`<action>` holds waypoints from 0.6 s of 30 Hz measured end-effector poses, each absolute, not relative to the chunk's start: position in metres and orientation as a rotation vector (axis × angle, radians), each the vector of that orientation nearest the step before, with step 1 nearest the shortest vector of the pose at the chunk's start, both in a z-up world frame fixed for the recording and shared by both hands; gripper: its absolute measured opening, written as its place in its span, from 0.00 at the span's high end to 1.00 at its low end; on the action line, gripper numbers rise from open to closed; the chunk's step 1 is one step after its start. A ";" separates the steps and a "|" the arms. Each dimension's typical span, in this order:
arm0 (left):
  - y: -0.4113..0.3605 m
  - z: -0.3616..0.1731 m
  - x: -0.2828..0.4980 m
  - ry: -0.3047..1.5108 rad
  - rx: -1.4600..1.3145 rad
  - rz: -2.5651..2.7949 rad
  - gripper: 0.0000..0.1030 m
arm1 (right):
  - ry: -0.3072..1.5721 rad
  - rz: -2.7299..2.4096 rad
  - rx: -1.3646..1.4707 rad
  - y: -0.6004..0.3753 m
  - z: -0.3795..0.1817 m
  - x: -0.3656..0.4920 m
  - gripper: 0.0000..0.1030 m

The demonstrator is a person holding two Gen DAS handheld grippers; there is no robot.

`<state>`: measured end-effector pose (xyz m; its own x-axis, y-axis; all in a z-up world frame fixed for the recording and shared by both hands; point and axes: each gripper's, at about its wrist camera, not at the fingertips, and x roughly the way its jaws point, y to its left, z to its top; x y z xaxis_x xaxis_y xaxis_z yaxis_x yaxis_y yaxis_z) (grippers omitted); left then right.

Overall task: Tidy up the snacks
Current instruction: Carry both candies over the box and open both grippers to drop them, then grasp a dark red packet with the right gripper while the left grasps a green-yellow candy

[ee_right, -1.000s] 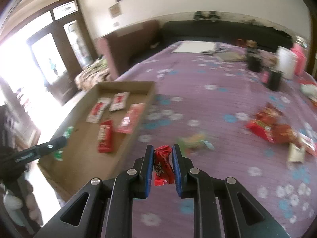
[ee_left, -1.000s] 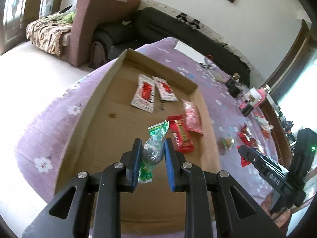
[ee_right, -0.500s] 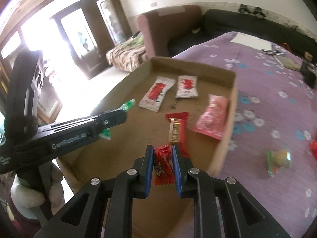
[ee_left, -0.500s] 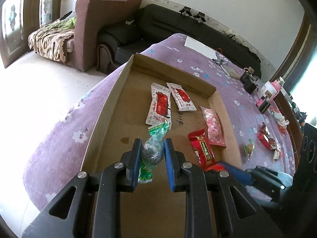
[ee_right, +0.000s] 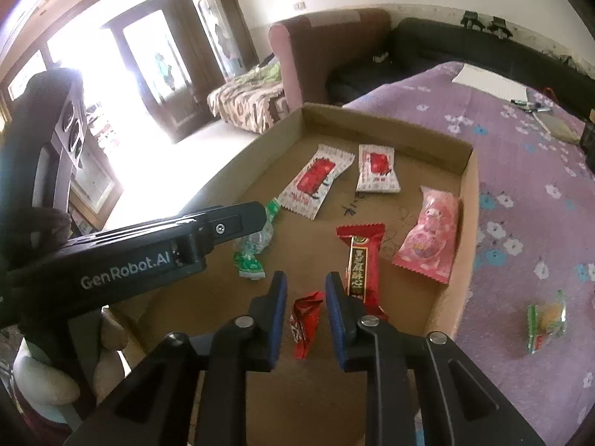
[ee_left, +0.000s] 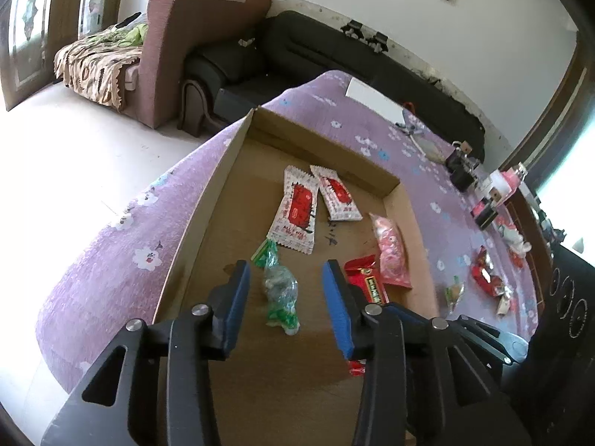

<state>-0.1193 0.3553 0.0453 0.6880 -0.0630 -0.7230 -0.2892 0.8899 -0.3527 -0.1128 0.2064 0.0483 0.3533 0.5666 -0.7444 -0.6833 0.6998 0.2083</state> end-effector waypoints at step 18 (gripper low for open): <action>0.300 0.070 -0.145 0.797 -0.404 0.088 0.44 | 0.833 0.541 0.073 0.025 0.070 -0.102 0.63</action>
